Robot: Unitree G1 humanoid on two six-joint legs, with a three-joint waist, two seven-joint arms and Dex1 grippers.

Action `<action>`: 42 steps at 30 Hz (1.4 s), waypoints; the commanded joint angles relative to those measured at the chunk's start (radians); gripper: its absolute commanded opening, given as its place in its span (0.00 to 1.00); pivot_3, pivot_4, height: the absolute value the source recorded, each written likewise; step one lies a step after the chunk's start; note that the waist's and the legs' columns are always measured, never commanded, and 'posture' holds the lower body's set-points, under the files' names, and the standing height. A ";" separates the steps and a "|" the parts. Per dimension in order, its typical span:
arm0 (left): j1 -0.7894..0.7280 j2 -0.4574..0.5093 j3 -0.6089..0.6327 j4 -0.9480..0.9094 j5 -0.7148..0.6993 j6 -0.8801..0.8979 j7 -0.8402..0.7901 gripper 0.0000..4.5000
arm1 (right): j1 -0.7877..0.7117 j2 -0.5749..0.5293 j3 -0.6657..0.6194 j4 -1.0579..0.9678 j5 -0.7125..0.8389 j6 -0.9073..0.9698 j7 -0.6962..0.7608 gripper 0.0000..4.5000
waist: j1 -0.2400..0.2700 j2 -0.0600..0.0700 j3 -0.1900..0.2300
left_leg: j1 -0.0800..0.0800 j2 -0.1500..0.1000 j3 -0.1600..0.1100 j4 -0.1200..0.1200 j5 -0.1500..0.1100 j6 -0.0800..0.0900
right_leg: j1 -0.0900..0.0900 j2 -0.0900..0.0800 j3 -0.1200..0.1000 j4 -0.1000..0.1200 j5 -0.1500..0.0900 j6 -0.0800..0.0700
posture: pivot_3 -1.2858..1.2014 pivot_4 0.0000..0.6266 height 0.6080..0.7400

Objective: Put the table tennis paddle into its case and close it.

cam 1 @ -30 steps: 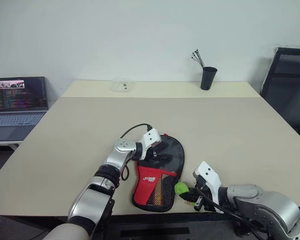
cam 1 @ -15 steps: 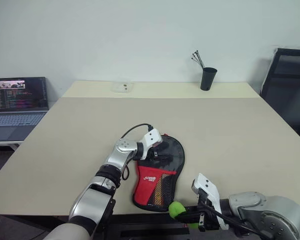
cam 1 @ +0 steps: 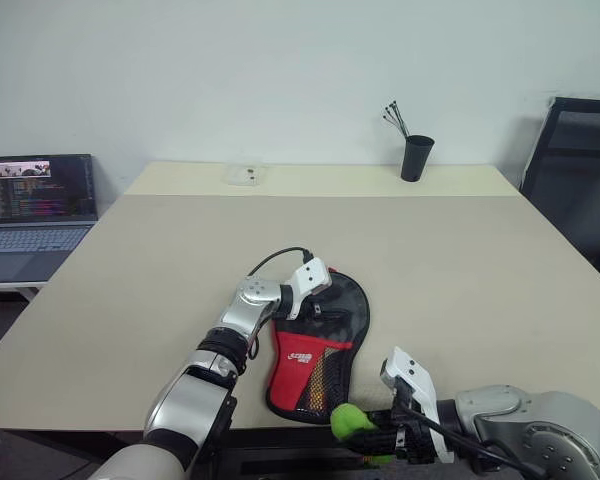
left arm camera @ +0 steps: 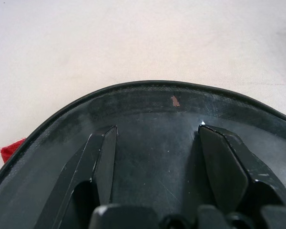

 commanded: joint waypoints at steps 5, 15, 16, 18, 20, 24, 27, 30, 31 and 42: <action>0.025 -0.018 -0.041 0.039 0.039 0.004 0.012 0.66 | -0.021 -0.041 -0.088 -0.063 0.088 0.025 -0.019 0.87 | 0.000 0.000 0.000 | 0.000 0.000 0.000 0.000 0.000 0.000 | 0.000 0.000 0.000 0.000 0.000 0.000 | 0.52 0.24 1.00; 0.097 0.045 0.023 -0.144 -0.057 0.038 -0.069 0.66 | -0.161 -0.019 -0.170 0.115 0.023 -0.087 -0.070 0.87 | -0.009 0.000 0.000 | 0.000 0.000 0.000 -0.001 0.000 0.000 | 0.000 0.000 0.000 -0.002 0.000 0.000 | 0.52 0.24 1.00; 0.127 0.079 0.046 -0.223 -0.094 0.074 -0.099 0.66 | -0.184 -0.013 -0.176 0.164 -0.007 -0.115 -0.079 0.87 | -0.016 0.001 0.001 | 0.000 0.001 0.000 -0.001 0.000 0.000 | 0.000 0.000 0.000 -0.002 0.000 0.000 | 0.52 0.24 1.00; 0.173 0.125 0.076 -0.340 -0.146 0.141 -0.124 0.66 | -0.204 -0.014 -0.173 0.222 -0.053 -0.159 -0.083 0.87 | -0.022 0.001 0.001 | -0.001 0.002 0.001 -0.003 0.000 0.000 | -0.001 0.001 0.001 -0.003 0.000 0.000 | 0.52 0.24 1.00; 0.223 0.190 0.125 -0.447 -0.194 0.213 -0.122 0.66 | -0.222 -0.020 -0.153 0.274 -0.101 -0.208 -0.070 0.87 | -0.025 0.001 0.002 | -0.003 0.004 0.001 -0.004 0.000 0.000 | -0.004 0.003 0.001 -0.003 0.000 0.000 | 0.52 0.24 1.00; 0.346 0.319 0.231 -0.646 -0.298 0.361 -0.124 0.66 | -0.245 -0.024 -0.116 0.335 -0.170 -0.290 -0.028 0.87 | -0.028 0.002 0.003 | -0.006 0.005 0.001 -0.005 0.000 0.000 | -0.007 0.006 0.002 -0.003 0.000 -0.001 | 0.52 0.24 1.00; 0.435 0.382 0.284 -0.778 -0.355 0.437 -0.111 0.66 | -0.248 -0.045 -0.096 0.361 -0.212 -0.355 0.029 0.87 | -0.034 0.003 0.003 | -0.005 0.005 0.002 -0.005 0.000 0.000 | -0.008 0.005 0.004 -0.004 0.000 -0.001 | 0.52 0.24 1.00; 0.578 0.448 0.388 -0.947 -0.423 0.515 -0.074 0.66 | -0.264 -0.076 -0.050 0.414 -0.293 -0.492 0.126 0.87 | -0.035 0.003 0.003 | -0.005 0.004 0.003 -0.005 0.000 0.000 | -0.008 0.001 0.005 -0.004 0.000 0.000 | 0.52 0.24 1.00; 0.614 0.452 0.404 -1.001 -0.434 0.538 -0.048 0.66 | -0.268 -0.086 -0.047 0.441 -0.312 -0.532 0.160 0.87 | -0.036 0.003 0.003 | -0.005 0.004 0.003 -0.005 0.000 0.000 | -0.008 0.000 0.005 -0.004 0.000 0.000 | 0.52 0.24 1.00; 0.766 0.428 0.437 -1.259 -0.481 0.625 0.152 0.66 | -0.361 -0.108 -0.087 0.684 -0.430 -0.714 0.288 0.87 | -0.012 0.003 0.004 | -0.005 0.003 0.004 -0.004 0.000 0.000 | -0.007 -0.003 0.006 -0.005 0.001 0.000 | 0.52 0.24 1.00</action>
